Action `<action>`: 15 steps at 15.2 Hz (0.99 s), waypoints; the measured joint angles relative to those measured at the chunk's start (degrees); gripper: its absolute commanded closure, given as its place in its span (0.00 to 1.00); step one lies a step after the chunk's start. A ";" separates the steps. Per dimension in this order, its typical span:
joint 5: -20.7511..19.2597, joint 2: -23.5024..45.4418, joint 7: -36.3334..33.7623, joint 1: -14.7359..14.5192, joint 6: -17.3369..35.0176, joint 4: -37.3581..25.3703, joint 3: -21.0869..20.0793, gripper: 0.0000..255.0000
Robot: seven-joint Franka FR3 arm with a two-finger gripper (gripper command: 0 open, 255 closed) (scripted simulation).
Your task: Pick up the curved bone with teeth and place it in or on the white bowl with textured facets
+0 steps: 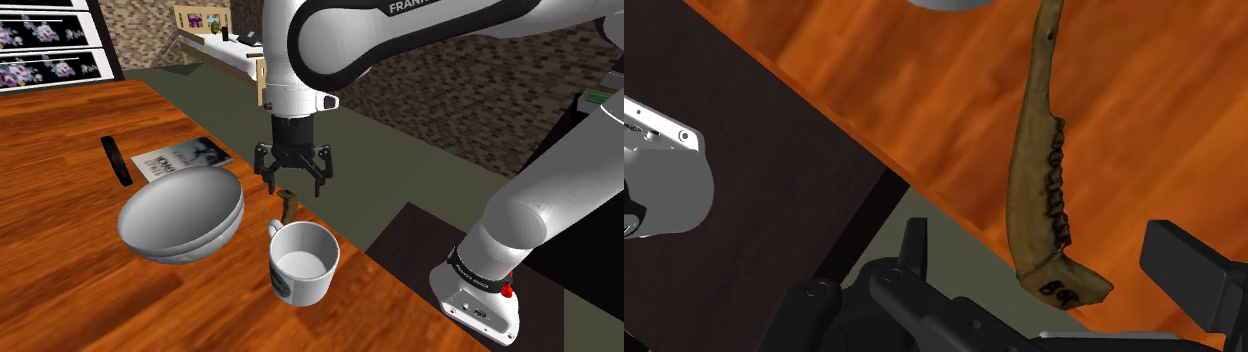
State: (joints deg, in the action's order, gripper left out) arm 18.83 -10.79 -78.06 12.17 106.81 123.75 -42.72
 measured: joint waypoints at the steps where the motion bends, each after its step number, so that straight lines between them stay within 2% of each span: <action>1: 0.01 0.22 -0.05 -0.06 0.84 0.63 -0.20 0.00; 9: 0.05 0.51 -0.11 -0.17 2.11 1.59 -0.48 0.00; 10: 0.05 0.51 -0.11 -0.17 2.11 1.59 -0.48 1.00; 15: 0.05 0.51 -0.11 -0.17 2.11 1.59 -0.48 1.00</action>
State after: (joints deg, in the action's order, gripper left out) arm 18.88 -10.28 -78.17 12.00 108.93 125.35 -43.20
